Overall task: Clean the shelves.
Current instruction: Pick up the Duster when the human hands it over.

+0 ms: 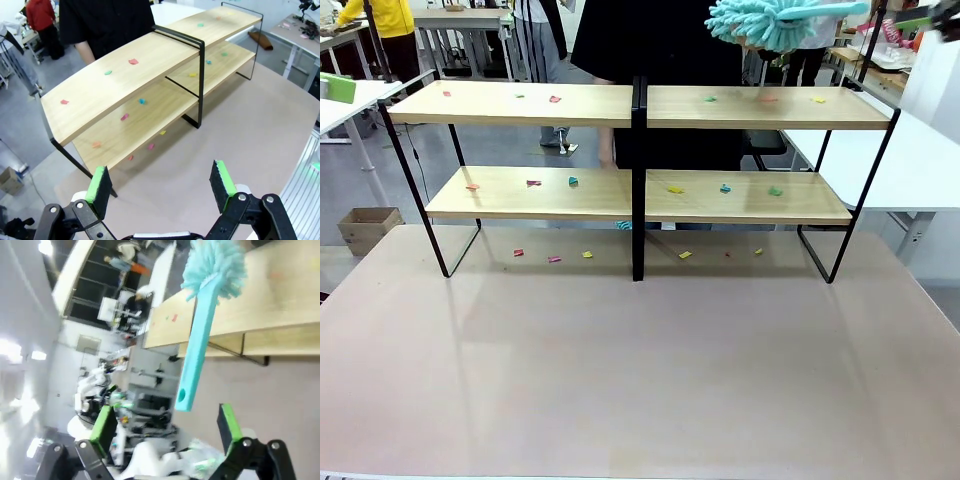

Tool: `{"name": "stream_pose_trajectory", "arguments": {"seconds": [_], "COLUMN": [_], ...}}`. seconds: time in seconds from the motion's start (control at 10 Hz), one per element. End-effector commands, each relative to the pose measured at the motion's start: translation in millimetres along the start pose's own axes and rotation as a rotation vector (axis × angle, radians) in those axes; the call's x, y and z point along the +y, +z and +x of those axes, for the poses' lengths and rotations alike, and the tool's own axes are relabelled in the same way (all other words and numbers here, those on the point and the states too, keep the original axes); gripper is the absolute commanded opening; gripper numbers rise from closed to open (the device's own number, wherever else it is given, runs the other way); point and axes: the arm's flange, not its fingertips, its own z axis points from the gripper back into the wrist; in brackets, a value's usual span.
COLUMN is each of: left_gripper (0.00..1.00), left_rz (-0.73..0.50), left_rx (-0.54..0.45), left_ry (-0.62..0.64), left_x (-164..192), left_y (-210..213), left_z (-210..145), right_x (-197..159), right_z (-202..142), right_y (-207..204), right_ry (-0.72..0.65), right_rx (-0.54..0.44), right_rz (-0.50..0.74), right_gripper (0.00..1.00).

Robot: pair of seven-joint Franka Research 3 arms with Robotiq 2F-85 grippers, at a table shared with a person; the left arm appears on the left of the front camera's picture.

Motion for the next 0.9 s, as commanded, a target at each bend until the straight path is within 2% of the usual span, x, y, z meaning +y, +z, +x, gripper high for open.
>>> {"name": "stream_pose_trajectory", "arguments": {"seconds": [0.0,0.1,0.3,0.7,0.8], "left_gripper": [1.0,1.0,1.0,1.0,1.0], "left_rz": [0.006,0.006,0.006,0.006,0.006], "left_rx": [0.002,0.002,0.002,0.002,0.002], "left_ry": [0.0,0.0,0.0,0.0,0.0], "left_x": [0.1,0.1,0.1,0.1,0.1], "left_y": [-0.2,-0.2,-0.2,-0.2,-0.2], "left_z": [0.2,0.2,0.2,0.2,0.2], "right_x": [-9.4,-21.4,-33.4,-38.6,-39.8], "right_z": [37.3,48.1,59.1,66.9,66.2], "right_y": [-42.4,-62.2,-84.5,-87.6,-87.9], "right_ry": [-0.315,-0.405,-0.486,-0.51,-0.497], "right_rx": [0.019,0.028,0.012,-0.014,-0.022], "right_rz": [-0.004,0.012,0.059,0.087,0.087], "right_gripper": [1.0,1.0,1.0,1.0,0.63]}}
